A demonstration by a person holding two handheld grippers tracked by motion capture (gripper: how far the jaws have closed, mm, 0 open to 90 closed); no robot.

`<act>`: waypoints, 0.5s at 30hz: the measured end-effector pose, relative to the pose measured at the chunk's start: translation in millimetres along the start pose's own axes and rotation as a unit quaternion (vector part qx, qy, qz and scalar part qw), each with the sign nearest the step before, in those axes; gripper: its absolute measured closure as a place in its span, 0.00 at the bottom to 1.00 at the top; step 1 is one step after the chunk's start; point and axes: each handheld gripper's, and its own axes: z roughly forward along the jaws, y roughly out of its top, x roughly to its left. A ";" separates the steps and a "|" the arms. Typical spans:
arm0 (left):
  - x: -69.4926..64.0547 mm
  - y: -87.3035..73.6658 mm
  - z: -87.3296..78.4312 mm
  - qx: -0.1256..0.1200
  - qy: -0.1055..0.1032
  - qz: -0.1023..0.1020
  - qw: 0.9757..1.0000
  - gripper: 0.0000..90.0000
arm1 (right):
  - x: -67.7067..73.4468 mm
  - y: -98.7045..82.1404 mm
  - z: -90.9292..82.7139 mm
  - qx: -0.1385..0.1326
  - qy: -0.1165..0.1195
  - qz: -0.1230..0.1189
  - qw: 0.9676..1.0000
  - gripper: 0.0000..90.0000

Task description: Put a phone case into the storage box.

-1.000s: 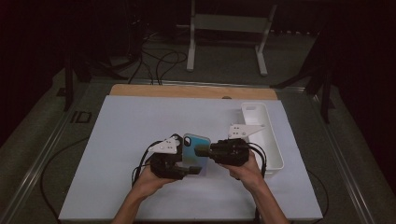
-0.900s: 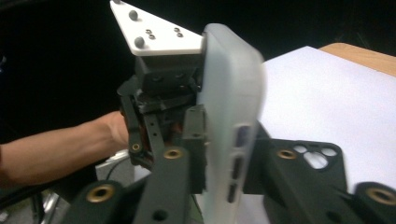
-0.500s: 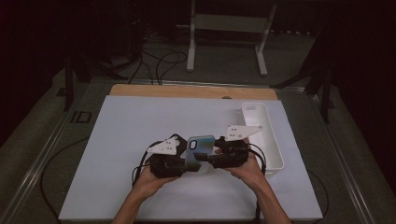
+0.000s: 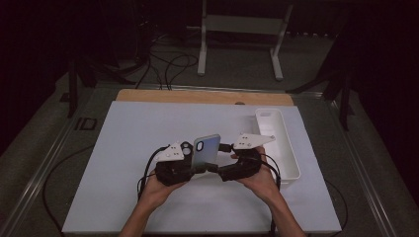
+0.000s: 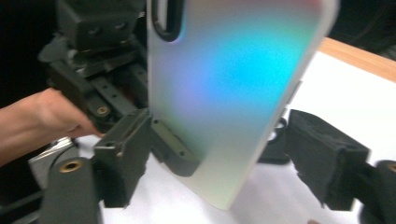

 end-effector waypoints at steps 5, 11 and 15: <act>-1.6 0.2 1.5 -0.003 0.031 -0.004 1.000 0.96 | 4.1 0.4 1.8 0.007 -0.040 -0.003 0.999 0.16; -3.3 -0.7 3.8 -0.005 0.066 -0.007 0.998 0.96 | 7.6 3.1 4.8 -0.004 -0.080 0.021 0.997 0.16; -5.9 -1.3 6.0 -0.009 0.078 -0.007 0.997 0.96 | 9.8 7.4 7.3 -0.016 -0.100 0.040 0.994 0.16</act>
